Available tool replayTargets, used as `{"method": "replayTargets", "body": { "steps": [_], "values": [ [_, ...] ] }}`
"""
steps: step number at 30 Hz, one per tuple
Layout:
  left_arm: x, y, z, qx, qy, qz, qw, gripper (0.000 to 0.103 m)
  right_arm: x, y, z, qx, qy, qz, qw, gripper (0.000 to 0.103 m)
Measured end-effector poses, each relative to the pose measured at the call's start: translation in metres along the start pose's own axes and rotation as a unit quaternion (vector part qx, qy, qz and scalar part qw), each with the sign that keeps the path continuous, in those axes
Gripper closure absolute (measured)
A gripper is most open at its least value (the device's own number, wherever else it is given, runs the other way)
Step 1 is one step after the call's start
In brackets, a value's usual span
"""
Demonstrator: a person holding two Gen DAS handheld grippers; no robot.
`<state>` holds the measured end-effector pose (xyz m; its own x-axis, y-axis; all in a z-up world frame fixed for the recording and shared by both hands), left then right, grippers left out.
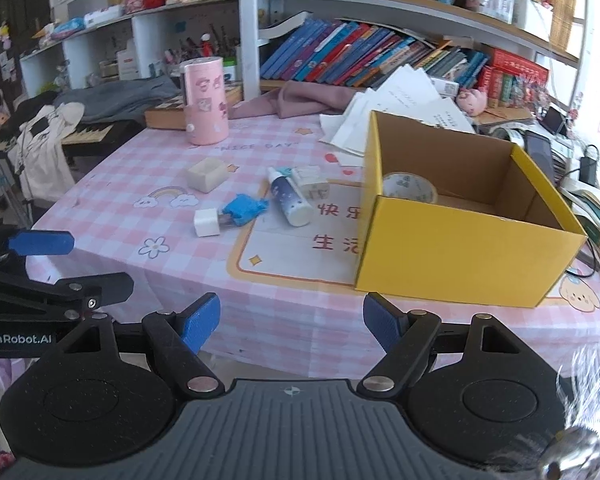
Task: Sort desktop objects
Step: 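Move both tools back toward the remaining items on the table, then close the left gripper on the white plug while the right gripper grasps the spray bottle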
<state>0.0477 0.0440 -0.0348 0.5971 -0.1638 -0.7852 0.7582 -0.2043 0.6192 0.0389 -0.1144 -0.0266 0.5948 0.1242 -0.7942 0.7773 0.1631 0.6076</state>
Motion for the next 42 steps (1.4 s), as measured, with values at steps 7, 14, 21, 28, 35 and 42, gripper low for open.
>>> {"method": "replayTargets", "body": {
  "steps": [7,14,21,28,35,42],
  "values": [
    [0.01,0.003,-0.003,-0.013,0.004,-0.013,0.9998,0.025,0.011,0.014,-0.002,-0.018,0.016,-0.006,1.0,0.028],
    [0.026,0.015,-0.012,-0.032,0.018,-0.02,0.9991,0.025,0.034,0.038,-0.007,-0.054,0.034,-0.014,0.998,0.049],
    [0.05,0.034,-0.021,-0.043,0.028,-0.029,0.9982,0.025,0.063,0.07,-0.006,-0.077,0.042,-0.021,0.996,0.056],
    [0.082,0.054,-0.025,-0.037,0.032,-0.045,0.9978,0.025,0.097,0.106,-0.003,-0.078,0.052,-0.031,0.995,0.058],
    [0.115,0.066,-0.026,-0.027,0.024,-0.067,0.9971,0.026,0.137,0.127,0.001,-0.068,0.055,-0.071,0.994,0.059],
    [0.143,0.076,-0.028,-0.026,0.014,-0.087,0.9957,0.026,0.168,0.143,0.008,-0.059,0.042,-0.098,0.993,0.059]
  ]
}}
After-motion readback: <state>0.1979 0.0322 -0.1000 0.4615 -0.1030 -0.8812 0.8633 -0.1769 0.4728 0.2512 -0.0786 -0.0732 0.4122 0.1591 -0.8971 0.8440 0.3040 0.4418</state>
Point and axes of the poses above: each gripper's, at about its wrist camera, not at the fingertips, and x roughly the way its jaws point, z to its right, y to its top, the point moved 6 cm from there along x, roughly the way its jaws point, and after that the axes turned 11 degrees about -z, right-handed, at the moved point
